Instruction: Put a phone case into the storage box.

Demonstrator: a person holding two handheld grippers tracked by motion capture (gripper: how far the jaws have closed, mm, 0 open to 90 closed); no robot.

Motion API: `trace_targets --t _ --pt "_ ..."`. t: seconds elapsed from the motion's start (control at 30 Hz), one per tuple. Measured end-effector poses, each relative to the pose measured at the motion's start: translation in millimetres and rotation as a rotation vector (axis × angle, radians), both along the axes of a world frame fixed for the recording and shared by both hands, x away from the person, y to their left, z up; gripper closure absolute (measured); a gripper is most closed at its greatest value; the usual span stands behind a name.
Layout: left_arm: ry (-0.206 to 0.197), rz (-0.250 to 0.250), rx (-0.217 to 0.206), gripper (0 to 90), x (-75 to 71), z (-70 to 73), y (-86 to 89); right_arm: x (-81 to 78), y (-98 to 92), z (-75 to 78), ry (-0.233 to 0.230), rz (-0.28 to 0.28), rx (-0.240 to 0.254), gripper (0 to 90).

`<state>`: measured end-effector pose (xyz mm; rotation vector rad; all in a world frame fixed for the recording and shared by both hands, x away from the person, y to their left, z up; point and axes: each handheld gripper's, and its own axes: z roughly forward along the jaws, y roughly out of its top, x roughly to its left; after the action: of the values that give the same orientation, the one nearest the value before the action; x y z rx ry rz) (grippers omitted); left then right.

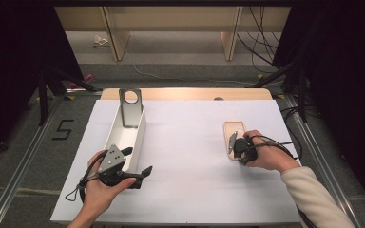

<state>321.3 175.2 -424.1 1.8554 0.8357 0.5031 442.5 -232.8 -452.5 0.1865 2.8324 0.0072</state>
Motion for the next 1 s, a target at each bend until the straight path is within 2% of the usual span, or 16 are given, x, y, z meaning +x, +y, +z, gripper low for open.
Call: trace_targets --t 0.03,0.47,1.0 --pt "0.000 0.001 0.000 6.3 0.0 0.1 0.1 0.1 0.3 -0.4 0.003 0.013 0.000 60.0" --pt "-0.007 0.001 -0.010 7.5 -0.5 0.7 0.0 -1.7 1.7 -0.6 0.041 0.019 -0.005 72.9" --pt "-0.004 -0.004 -0.011 8.4 -0.3 0.2 0.0 -2.6 2.0 -0.7 0.061 0.049 -0.011 81.4"
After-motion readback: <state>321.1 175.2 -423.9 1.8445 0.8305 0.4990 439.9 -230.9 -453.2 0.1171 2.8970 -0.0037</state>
